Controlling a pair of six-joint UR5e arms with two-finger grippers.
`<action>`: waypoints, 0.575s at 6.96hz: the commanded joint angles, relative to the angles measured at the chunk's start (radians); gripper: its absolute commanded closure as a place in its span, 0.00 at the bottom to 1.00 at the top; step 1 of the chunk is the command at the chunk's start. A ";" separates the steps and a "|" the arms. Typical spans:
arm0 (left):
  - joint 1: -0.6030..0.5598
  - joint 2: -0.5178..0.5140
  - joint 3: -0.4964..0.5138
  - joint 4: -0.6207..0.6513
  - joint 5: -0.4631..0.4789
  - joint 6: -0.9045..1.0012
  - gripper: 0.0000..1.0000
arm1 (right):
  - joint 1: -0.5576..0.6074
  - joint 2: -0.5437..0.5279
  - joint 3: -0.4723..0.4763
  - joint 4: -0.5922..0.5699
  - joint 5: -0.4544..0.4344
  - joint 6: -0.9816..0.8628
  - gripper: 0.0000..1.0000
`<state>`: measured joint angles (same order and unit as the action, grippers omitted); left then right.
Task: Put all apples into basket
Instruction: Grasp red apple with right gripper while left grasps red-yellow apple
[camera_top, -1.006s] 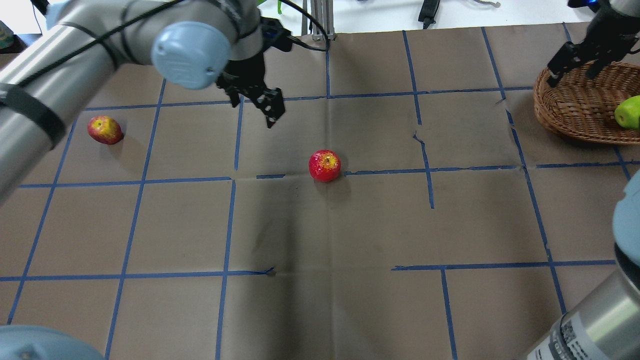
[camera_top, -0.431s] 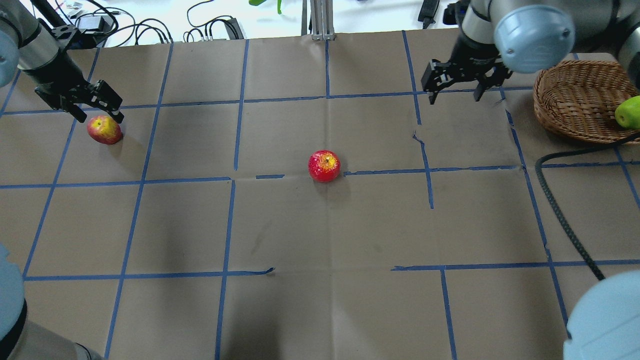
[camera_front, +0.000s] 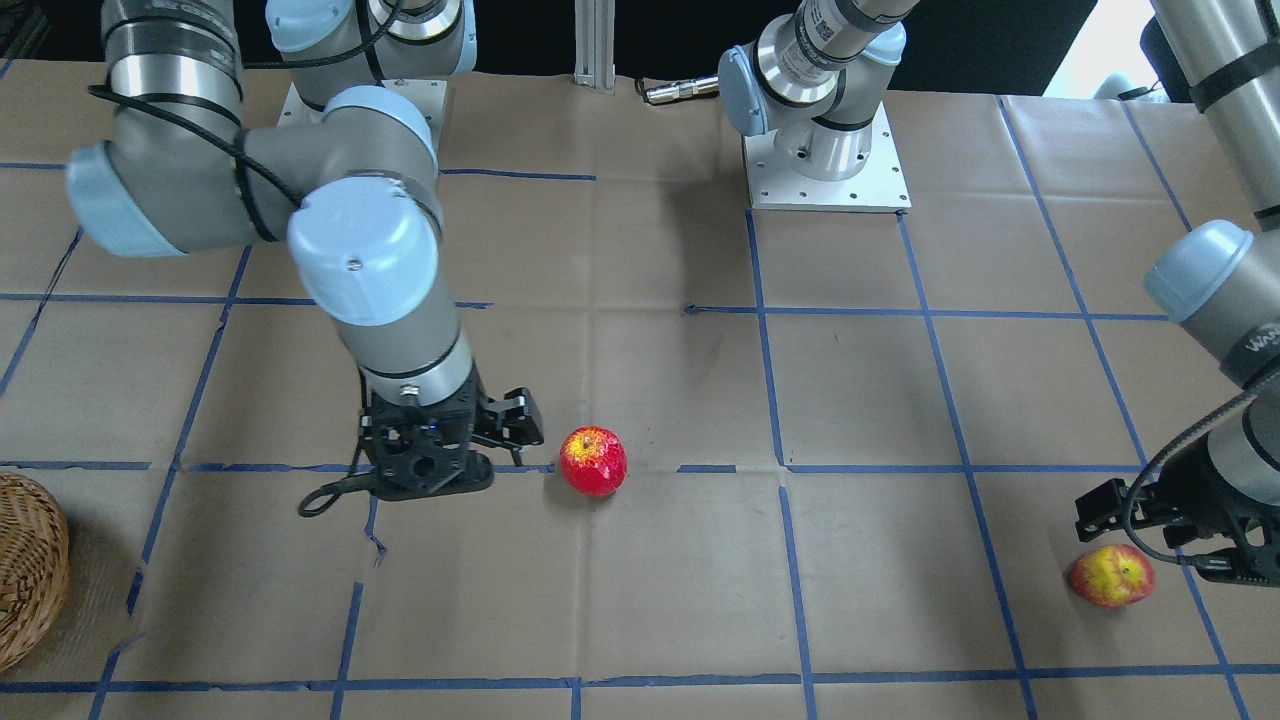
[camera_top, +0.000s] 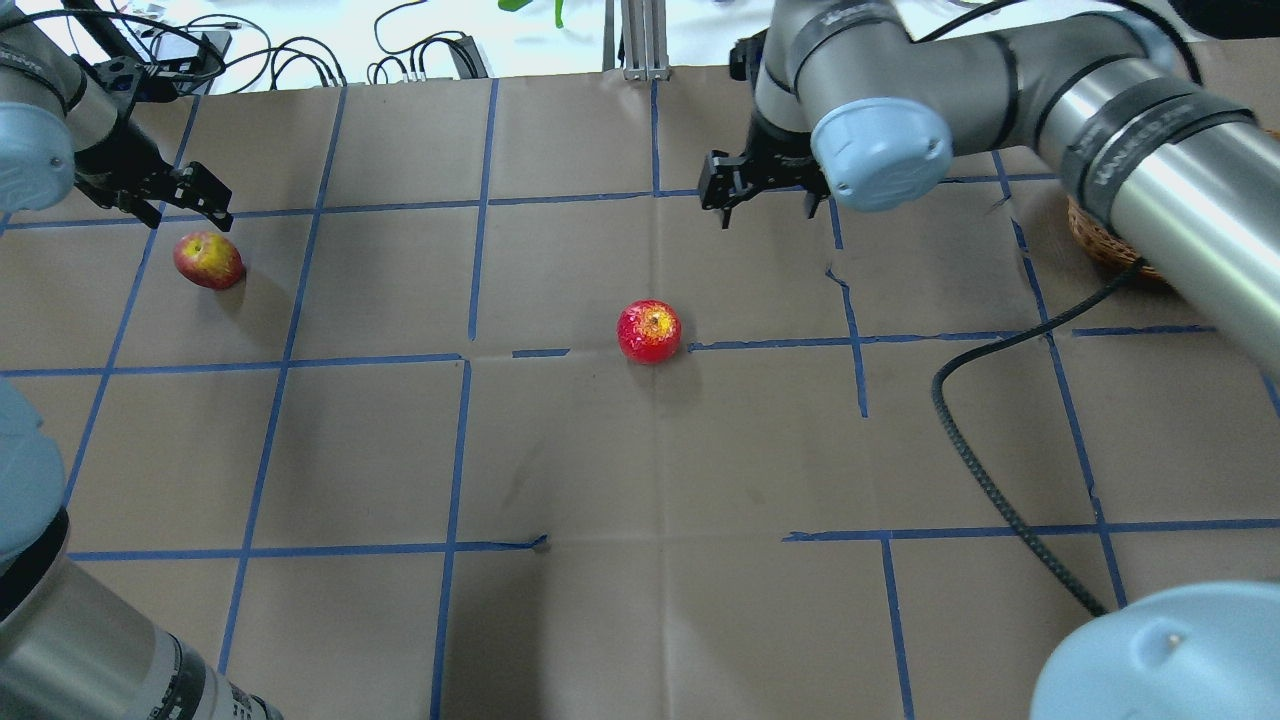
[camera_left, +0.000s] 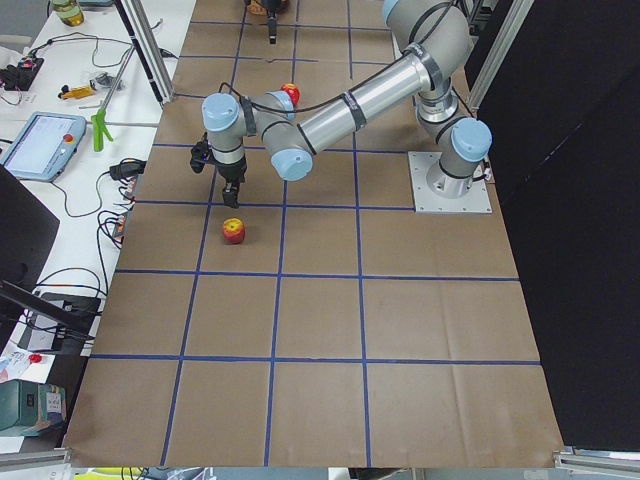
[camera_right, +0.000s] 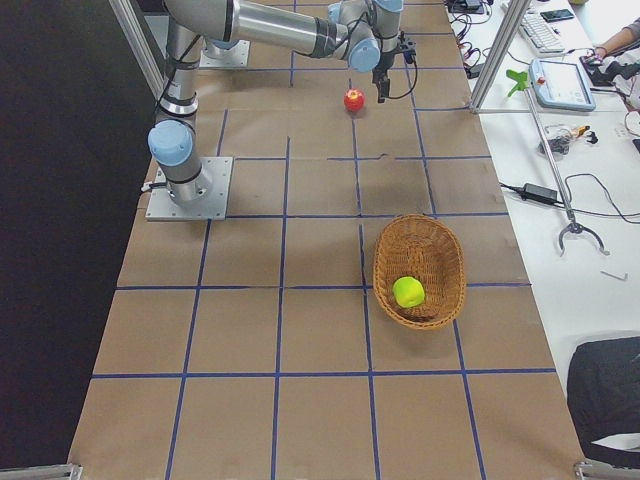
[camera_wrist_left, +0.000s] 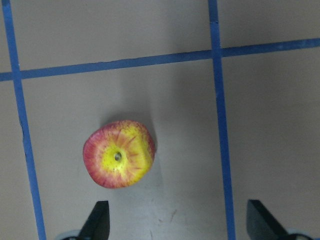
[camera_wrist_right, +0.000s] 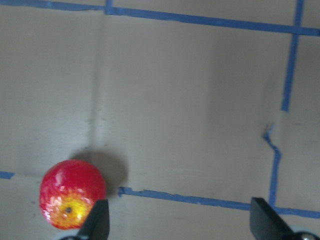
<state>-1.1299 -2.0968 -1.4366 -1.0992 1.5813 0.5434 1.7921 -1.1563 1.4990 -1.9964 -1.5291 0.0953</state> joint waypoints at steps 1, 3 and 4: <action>0.041 -0.086 0.065 0.051 0.014 0.029 0.04 | 0.103 0.067 0.007 -0.088 0.009 0.107 0.01; 0.050 -0.153 0.123 0.045 0.010 0.023 0.04 | 0.171 0.113 0.013 -0.128 0.010 0.199 0.01; 0.050 -0.155 0.108 0.044 0.008 0.017 0.04 | 0.184 0.128 0.023 -0.127 -0.002 0.205 0.02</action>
<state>-1.0826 -2.2358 -1.3280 -1.0541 1.5914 0.5657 1.9532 -1.0500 1.5133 -2.1131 -1.5221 0.2790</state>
